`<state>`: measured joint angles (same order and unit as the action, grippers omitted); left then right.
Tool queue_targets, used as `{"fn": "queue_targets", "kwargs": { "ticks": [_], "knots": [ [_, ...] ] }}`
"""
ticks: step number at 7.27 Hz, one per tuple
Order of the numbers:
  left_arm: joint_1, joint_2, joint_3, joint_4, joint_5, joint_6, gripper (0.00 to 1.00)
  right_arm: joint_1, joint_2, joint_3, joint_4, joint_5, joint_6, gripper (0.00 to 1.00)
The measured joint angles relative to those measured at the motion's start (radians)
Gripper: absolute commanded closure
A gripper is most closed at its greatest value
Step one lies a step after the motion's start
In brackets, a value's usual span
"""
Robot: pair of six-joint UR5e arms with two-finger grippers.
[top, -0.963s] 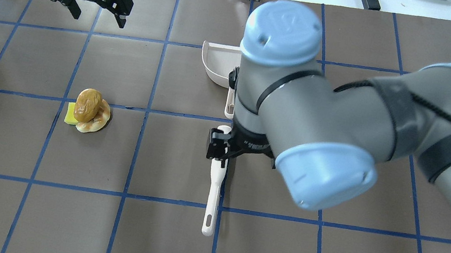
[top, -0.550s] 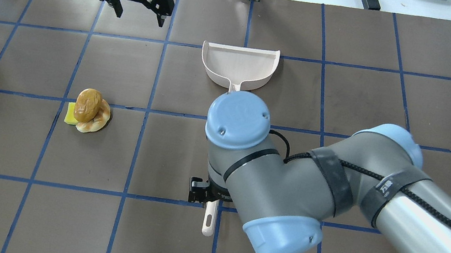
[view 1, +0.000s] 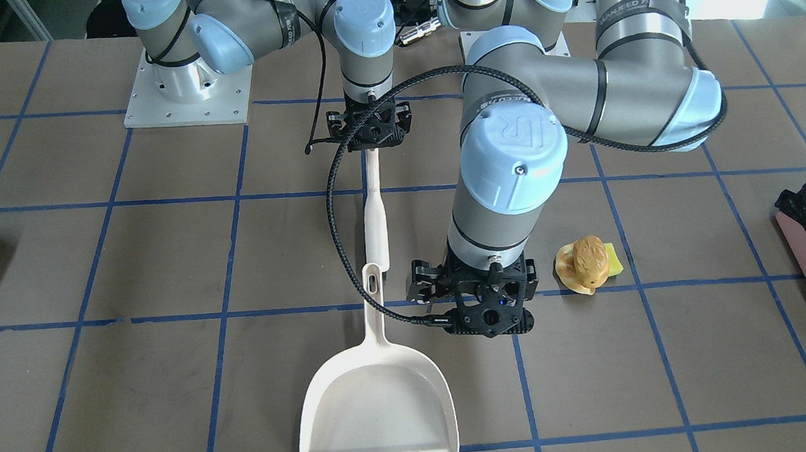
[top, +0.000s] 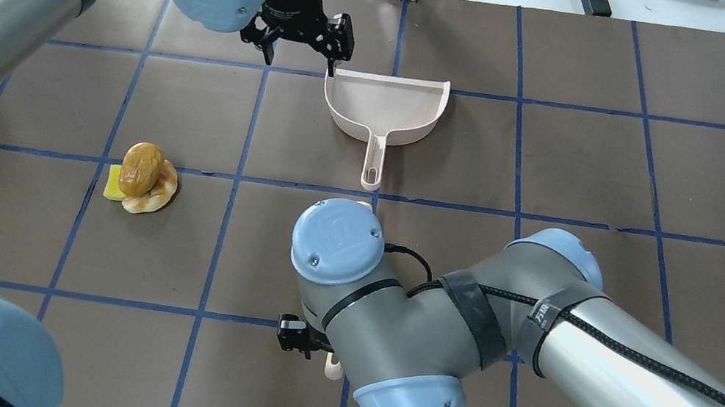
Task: Sweep and dump trash in nearest bin
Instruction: 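Grasp the white dustpan handle with the left gripper while right holds brush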
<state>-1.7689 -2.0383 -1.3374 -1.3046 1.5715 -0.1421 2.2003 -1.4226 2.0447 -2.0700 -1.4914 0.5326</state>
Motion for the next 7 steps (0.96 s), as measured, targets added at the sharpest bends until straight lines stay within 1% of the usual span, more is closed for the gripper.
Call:
{"fn": "queue_targets", "kwargs": {
  "ticks": [1, 2, 3, 4, 6, 7],
  "knots": [
    [-0.019, -0.027, 0.000, 0.027, -0.018, -0.032, 0.00, 0.003, 0.007, 0.001, 0.000, -0.001, 0.008, 0.42],
    [-0.039, -0.053, 0.001, 0.055, -0.032, -0.065, 0.00, 0.003, 0.012, 0.001, 0.001, -0.001, 0.012, 0.62],
    [-0.061, -0.080, 0.002, 0.087, -0.039, -0.094, 0.00, 0.004, 0.015, 0.001, 0.002, -0.001, 0.014, 0.78],
    [-0.078, -0.106, 0.002, 0.118, -0.041, -0.118, 0.00, 0.004, 0.016, -0.001, 0.005, -0.001, 0.014, 0.84],
    [-0.102, -0.140, -0.005, 0.142, -0.042, -0.144, 0.06, 0.003, 0.015, -0.003, 0.008, -0.001, 0.015, 0.85],
    [-0.111, -0.140, -0.023, 0.141, -0.042, -0.149, 0.06, 0.003, 0.012, -0.003, 0.009, -0.001, 0.020, 0.86]
  ]
}}
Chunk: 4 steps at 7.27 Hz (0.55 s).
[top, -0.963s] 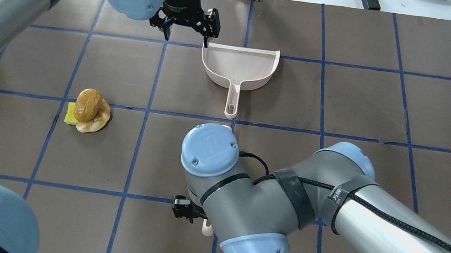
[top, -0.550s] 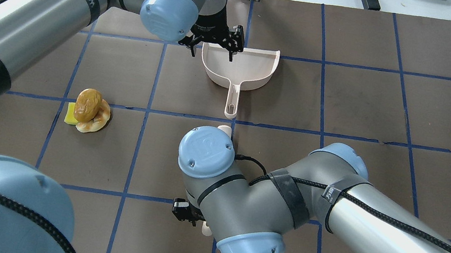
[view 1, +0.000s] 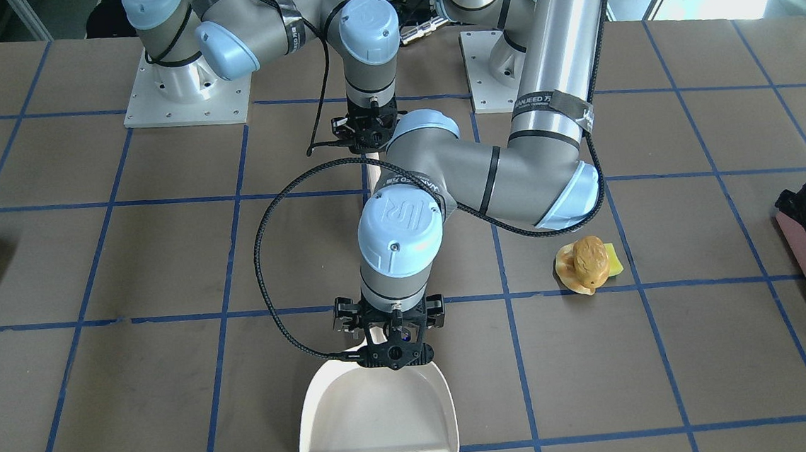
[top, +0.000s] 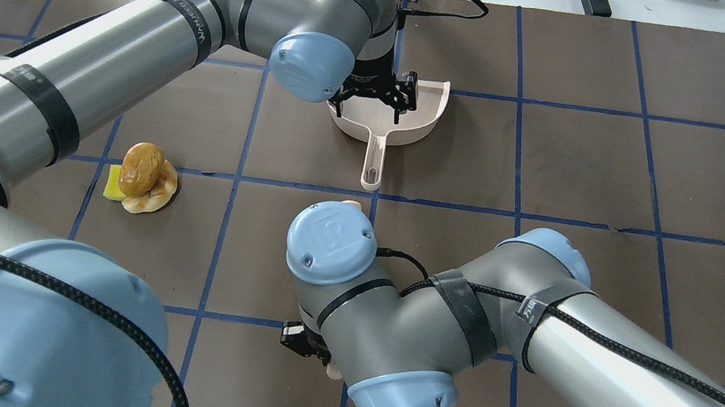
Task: Sweep and dump trash in nearest bin
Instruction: 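Grasp the white dustpan handle with the left gripper while right holds brush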
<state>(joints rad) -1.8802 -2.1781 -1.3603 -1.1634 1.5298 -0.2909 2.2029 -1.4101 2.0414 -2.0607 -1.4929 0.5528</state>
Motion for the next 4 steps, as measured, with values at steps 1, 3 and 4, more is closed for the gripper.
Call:
{"fn": "queue_targets", "kwargs": {
  "ticks": [1, 3, 4],
  "knots": [
    [-0.008, 0.011, -0.037, 0.002, 0.001, -0.001, 0.06, 0.000, -0.010, 0.001, 0.008, -0.001, 0.020, 0.91],
    [-0.018, 0.026, -0.094, 0.011, 0.001, -0.002, 0.10, -0.001, -0.073, 0.004, 0.060, -0.004, 0.122, 1.00],
    [-0.022, 0.031, -0.108, 0.012, 0.002, -0.004, 0.21, -0.001, -0.107, 0.006, 0.098, -0.007, 0.201, 1.00]
  ]
}}
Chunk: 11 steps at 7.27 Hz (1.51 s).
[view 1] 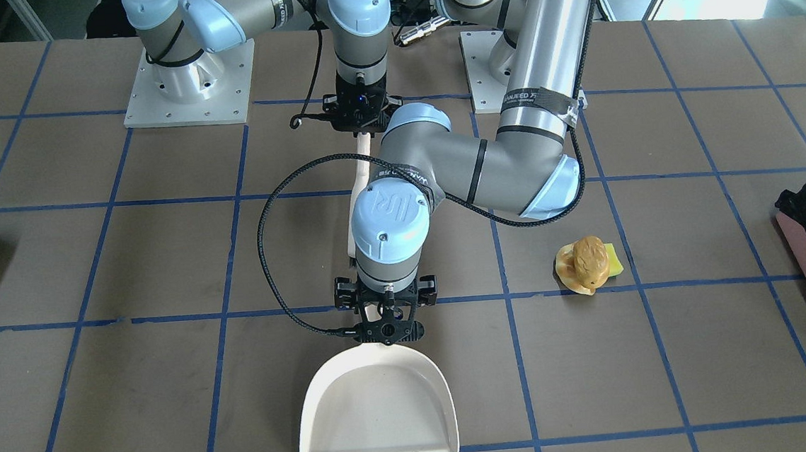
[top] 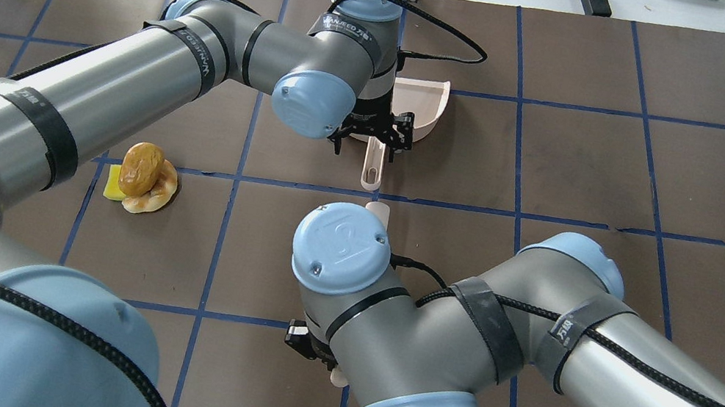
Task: Sweep and dump trash in nearest bin
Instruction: 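Grasp the white dustpan handle with the left gripper while right holds brush, then carry the dustpan with the left gripper and set it beside the bread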
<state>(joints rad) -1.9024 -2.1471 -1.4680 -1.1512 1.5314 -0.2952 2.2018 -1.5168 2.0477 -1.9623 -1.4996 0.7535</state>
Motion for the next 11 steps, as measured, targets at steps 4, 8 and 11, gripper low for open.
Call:
{"fn": "queue_targets", "kwargs": {
  "ticks": [4, 8, 11],
  "knots": [
    [-0.007, 0.003, -0.011, 0.001, -0.002, 0.005, 1.00, 0.000, -0.018, -0.006, 0.048, -0.002, 0.421, 1.00],
    [-0.007, 0.019, -0.005, 0.000, -0.010, 0.021, 1.00, 0.000, -0.017, -0.008, 0.044, -0.004, 0.466, 1.00],
    [0.040, 0.075, -0.016, -0.008, 0.013, 0.228, 1.00, 0.000, -0.017, -0.008, 0.042, -0.001, 0.477, 1.00]
  ]
}}
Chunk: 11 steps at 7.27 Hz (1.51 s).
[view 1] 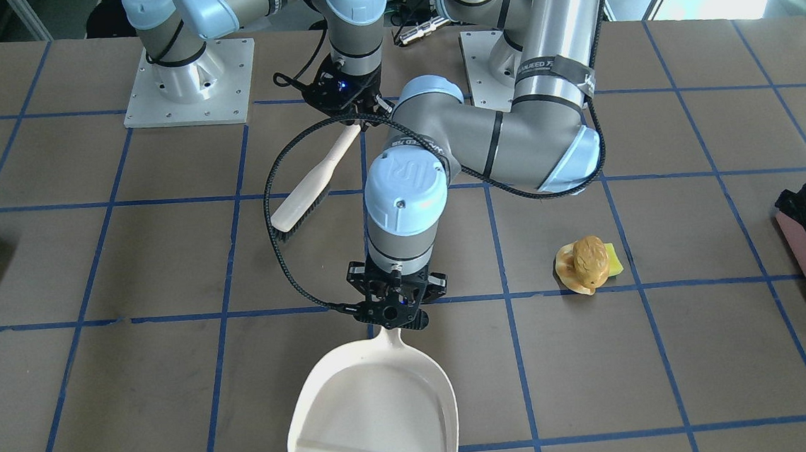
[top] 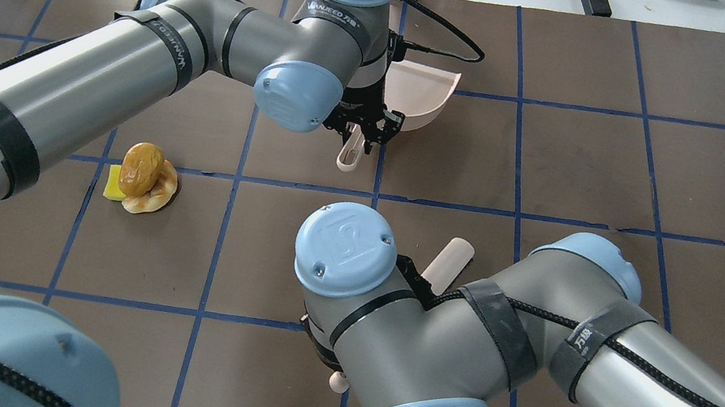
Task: Sweep and dump trash in nearest bin
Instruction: 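Carry the dustpan with the left gripper and set it beside the bread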
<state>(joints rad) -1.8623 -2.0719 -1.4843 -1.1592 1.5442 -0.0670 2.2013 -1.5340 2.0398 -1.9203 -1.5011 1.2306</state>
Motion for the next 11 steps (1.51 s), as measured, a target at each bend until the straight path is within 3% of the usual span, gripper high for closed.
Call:
{"fn": "queue_targets", "kwargs": {
  "ticks": [4, 11],
  "knots": [
    [0.164, 0.089, -0.006, -0.093, 0.130, 0.393, 1.00, 0.000, 0.000, -0.001, -0.005, -0.004, -0.003, 1.00],
    [0.517, 0.242, -0.120, -0.091, 0.147, 1.232, 1.00, 0.000, 0.000, -0.001, -0.015, -0.004, -0.001, 1.00]
  ]
}}
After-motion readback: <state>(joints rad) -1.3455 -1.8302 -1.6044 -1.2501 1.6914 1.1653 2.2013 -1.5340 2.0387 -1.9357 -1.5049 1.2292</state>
